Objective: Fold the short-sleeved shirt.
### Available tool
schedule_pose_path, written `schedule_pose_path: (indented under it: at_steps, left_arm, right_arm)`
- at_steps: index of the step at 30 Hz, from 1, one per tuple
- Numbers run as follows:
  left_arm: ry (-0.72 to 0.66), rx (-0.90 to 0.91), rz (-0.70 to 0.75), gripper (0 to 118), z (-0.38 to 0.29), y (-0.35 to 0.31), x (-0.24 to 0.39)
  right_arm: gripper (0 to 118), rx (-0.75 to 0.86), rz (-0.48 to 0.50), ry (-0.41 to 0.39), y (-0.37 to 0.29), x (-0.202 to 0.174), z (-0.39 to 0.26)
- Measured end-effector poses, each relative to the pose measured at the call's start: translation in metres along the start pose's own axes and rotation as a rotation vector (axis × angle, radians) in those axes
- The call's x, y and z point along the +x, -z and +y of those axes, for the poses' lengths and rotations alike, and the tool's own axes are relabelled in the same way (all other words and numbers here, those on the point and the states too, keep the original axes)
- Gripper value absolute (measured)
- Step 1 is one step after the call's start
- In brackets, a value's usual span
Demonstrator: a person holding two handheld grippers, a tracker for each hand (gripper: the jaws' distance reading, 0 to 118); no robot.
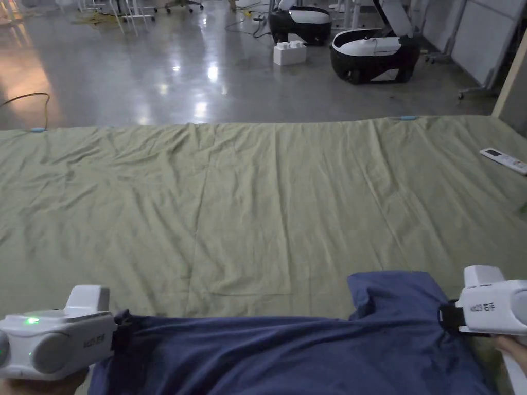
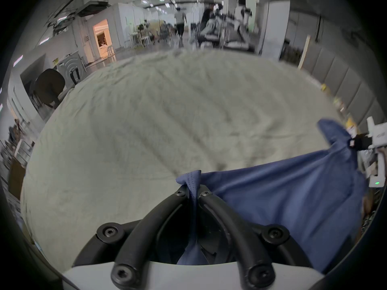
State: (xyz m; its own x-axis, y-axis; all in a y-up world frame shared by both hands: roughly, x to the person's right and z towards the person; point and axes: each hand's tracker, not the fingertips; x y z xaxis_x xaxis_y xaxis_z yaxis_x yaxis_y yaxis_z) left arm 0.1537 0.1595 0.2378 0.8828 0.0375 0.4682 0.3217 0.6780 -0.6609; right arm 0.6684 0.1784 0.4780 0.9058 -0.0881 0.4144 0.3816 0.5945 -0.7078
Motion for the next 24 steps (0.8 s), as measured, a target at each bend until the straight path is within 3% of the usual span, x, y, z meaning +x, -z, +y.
schedule_pose_path:
  at_steps: [3,8,16,19,20,21,22,23,24]
  left_arm:
    - [-0.076,0.054,-0.074,6,-0.023,-0.085,-0.027]
    - [-0.169,0.083,-0.128,6,-0.089,-0.154,-0.051]
    - [-0.209,-0.016,-0.107,6,-0.180,-0.165,-0.046]
    - [-0.235,-0.018,-0.110,8,-0.191,-0.153,-0.046]
    - [-0.240,-0.018,-0.099,15,-0.193,-0.151,-0.046]
    - [-0.240,-0.021,-0.080,30,-0.195,-0.150,-0.046]
    - [-0.235,-0.013,-0.035,61,-0.197,-0.153,-0.046]
    - [-0.220,0.016,0.019,83,-0.197,-0.156,-0.048]
    - [-0.213,0.033,0.032,93,-0.197,-0.162,-0.051]
  right_arm:
    - [1,0.101,0.056,0.011,-0.060,0.003,-0.024]
    - [1,0.172,0.049,0.037,-0.141,-0.001,-0.103]
    - [1,0.110,0.032,0.170,-0.150,0.004,-0.198]
    - [3,0.098,0.006,0.149,-0.137,0.002,-0.205]
    - [13,0.096,-0.005,0.134,-0.135,0.000,-0.206]
    - [38,0.083,-0.002,0.122,-0.124,0.007,-0.209]
    - [77,0.057,-0.027,0.104,-0.119,0.009,-0.209]
    - [90,0.038,-0.057,0.079,-0.118,0.009,-0.210]
    - [88,0.064,-0.075,0.060,-0.121,0.009,-0.211]
